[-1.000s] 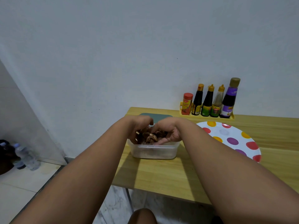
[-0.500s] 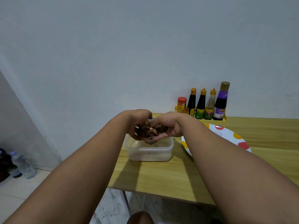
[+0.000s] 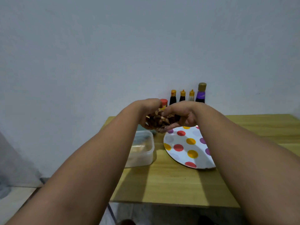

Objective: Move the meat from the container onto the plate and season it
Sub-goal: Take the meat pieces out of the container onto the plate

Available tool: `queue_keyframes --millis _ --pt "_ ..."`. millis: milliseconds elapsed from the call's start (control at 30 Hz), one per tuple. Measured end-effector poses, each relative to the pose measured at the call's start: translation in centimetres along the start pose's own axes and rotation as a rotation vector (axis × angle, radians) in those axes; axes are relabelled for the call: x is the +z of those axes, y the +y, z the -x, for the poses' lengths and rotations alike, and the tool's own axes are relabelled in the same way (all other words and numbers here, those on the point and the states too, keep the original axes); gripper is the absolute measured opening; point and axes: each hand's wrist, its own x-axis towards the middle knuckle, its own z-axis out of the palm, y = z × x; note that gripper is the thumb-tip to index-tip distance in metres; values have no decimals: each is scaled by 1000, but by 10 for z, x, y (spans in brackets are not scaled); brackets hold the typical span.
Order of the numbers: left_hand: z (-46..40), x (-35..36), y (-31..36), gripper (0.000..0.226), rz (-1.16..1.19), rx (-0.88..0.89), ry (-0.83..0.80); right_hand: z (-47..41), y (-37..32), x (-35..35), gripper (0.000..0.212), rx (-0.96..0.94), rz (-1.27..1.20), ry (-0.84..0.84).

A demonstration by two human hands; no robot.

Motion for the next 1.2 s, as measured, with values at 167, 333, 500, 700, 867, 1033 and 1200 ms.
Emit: queue_keyframes --millis 167,333,500,700,867,1033,1200 --pt "-15 43 17 30 -26 42 -90 8 18 -40 18 39 -33 50" --pt "-33 79 22 23 -7 51 -127 4 35 -72 24 83 -38 115" --pt "-48 103 20 22 16 64 -142 -4 50 -88 24 113 -25 136" --pt "-72 125 7 18 -30 44 -150 -20 70 -96 16 172 23 154" --pt "-86 137 -11 13 -212 -2 -171 -29 88 -99 13 202 153 246" --pt "-89 132 -9 30 -341 3 -181 -38 93 -104 20 222 234 293" --pt "-91 132 -13 32 -376 -1 -133 -34 96 -106 19 276 299 291"
